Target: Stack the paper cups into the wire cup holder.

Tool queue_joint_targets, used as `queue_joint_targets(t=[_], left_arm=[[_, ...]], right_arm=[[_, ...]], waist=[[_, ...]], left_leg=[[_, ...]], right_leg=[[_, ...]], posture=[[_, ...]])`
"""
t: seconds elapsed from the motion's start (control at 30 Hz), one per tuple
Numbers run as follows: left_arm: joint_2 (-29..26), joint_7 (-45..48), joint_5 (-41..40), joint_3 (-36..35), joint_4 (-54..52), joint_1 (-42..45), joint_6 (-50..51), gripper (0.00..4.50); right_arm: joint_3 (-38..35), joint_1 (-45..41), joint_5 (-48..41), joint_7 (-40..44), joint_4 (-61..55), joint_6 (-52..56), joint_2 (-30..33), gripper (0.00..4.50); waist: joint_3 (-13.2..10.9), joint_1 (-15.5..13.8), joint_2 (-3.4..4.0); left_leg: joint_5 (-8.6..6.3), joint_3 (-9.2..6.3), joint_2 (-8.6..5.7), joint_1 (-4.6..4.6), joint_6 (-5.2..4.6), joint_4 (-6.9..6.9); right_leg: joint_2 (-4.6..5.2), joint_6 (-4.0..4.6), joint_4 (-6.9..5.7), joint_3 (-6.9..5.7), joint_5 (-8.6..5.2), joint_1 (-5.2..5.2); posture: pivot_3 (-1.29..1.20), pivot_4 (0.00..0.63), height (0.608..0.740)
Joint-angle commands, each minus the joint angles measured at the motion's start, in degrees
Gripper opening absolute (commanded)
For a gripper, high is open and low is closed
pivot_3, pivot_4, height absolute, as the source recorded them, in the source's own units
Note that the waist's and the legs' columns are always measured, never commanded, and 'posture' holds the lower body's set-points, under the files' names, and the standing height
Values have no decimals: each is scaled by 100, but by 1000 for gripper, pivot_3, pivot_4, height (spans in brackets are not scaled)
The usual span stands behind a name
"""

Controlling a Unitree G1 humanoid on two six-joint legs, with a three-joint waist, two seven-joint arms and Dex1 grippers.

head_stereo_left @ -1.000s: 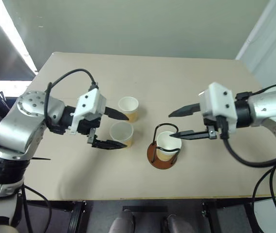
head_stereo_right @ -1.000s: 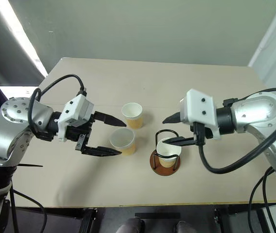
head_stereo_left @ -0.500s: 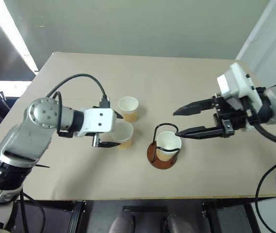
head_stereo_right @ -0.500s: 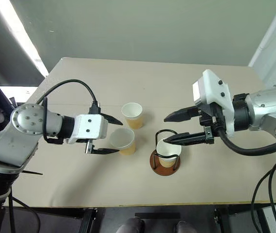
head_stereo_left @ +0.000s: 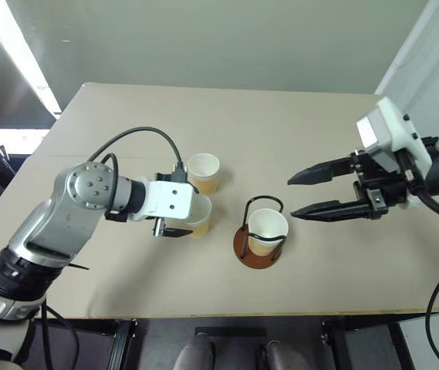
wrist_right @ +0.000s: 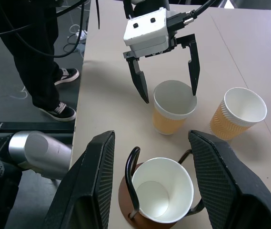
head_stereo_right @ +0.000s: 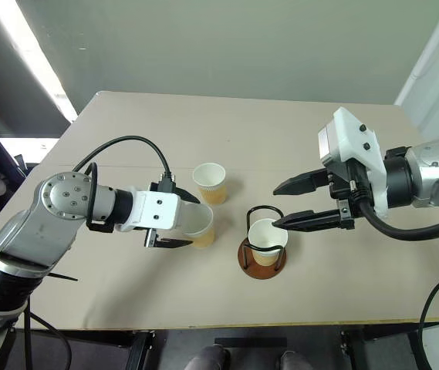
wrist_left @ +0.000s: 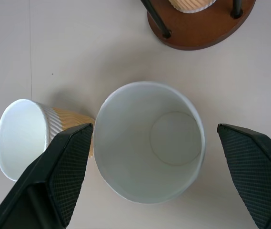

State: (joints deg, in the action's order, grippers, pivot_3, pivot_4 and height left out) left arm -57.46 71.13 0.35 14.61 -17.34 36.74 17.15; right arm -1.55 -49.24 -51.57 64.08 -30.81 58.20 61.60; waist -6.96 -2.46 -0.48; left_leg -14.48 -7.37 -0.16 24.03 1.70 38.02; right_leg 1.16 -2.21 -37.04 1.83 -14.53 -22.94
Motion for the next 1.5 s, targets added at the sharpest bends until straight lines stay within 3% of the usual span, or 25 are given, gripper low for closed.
queue_joint_targets(t=[0.03,0.5,0.6,0.93,1.17,1.5], left_arm=[[39,47,96,49,-57,-7,-123,4500],[104,177,352,241,334,-40,-436,4500],[172,193,379,264,432,-1,-502,3899],[285,713,13,200,618,61,-584,109],[201,1095,-327,94,623,246,-573,44],[104,1712,-1406,-318,282,764,118,44]], right_arm=[[-229,-62,-71,-44,-31,-44,85,2429],[-304,-12,-64,-101,1,-99,123,2429],[-317,-4,-75,-121,1,-100,130,2468],[-267,-50,-113,-185,32,-56,100,2468],[-219,-103,-99,-158,119,-99,79,2468],[-415,479,54,543,212,-448,659,2468]], waist=[[0,0,0],[0,-1,0],[0,-1,0],[0,-2,0],[0,-1,0],[0,-30,0]], left_leg=[[0,0,0,0,0,0],[0,0,0,0,-1,1],[0,0,0,0,0,1],[0,0,0,2,-1,2],[0,0,0,2,-1,3],[-1,1,-1,6,-2,5]], right_leg=[[0,0,0,0,0,0],[0,0,-1,0,0,0],[0,0,-2,0,0,-1],[0,0,-2,0,0,-2],[0,0,-3,0,0,-2],[2,0,-2,0,0,-2]], posture=[[0,150,740],[0,150,740],[0,150,740],[0,150,740],[0,150,740],[0,150,740]])
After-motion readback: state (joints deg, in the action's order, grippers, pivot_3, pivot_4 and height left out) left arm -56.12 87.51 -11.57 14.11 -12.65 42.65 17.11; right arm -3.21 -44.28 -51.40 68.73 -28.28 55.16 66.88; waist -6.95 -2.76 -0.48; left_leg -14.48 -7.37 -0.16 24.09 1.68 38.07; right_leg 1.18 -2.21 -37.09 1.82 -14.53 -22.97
